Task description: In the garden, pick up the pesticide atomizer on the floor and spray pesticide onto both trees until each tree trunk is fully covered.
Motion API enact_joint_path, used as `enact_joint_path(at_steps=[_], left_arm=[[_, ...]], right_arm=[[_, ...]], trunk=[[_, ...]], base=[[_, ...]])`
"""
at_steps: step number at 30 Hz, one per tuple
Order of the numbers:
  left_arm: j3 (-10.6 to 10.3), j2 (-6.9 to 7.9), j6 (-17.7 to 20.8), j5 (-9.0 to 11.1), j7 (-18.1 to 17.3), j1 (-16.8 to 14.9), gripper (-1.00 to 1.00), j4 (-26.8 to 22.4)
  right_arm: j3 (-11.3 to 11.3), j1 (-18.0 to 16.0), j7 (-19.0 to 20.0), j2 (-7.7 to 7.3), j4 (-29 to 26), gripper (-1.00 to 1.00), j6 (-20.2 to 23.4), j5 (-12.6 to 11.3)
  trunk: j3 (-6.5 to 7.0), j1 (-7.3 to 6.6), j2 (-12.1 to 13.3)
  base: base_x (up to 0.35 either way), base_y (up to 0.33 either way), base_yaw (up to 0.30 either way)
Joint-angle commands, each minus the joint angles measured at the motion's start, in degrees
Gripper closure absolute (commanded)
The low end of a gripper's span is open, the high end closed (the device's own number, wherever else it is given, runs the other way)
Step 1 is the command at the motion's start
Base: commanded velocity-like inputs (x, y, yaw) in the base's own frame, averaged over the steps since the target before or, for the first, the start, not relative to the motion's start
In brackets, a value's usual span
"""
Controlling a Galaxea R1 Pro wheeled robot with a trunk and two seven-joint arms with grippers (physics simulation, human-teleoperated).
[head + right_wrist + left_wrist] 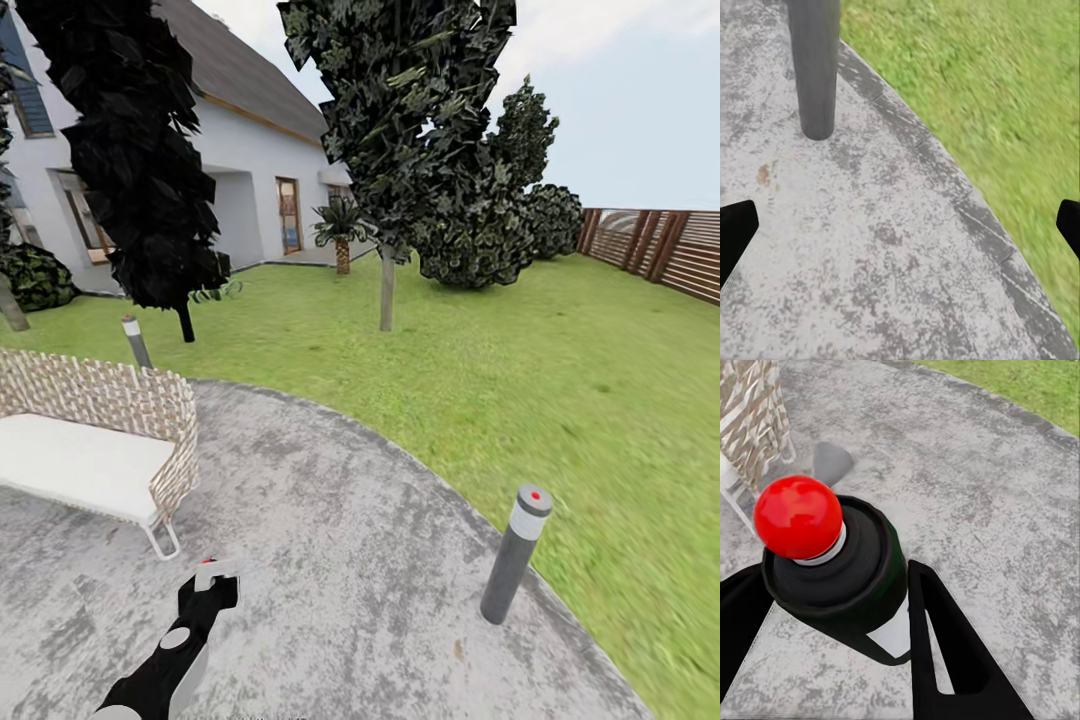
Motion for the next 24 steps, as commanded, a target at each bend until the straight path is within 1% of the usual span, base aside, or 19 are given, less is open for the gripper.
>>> enact_joint_path(at_steps=[1,11,24], left_arm=[[-0.01,-0.03,-0.2,0.14,0.09,-0.06,1.0,0.07],[-0.01,-0.04,-0.2,0.14,0.09,-0.05,1.0,0.11],[-0.01,-0.05,-0.2,0.14,0.09,-0.05,1.0,0.11]], right_arm=[[0.03,-0.04,-0.18,0.0,0.04,-1.0,-0.18,0.04],[0.06,-0.04,-0.26,0.22,0.04,-1.0,-0.12,0.06],[0.11,-0.04,-0.26,0.63,0.04,-1.0,-0.09,0.06]], trunk=[[0.11,-0.2,0.31],[2.31,-2.39,4.33],[2.83,-2.39,4.33]], base=[[0.0,0.0,0.299],[0.0,0.0,0.299],[0.0,0.0,0.299]])
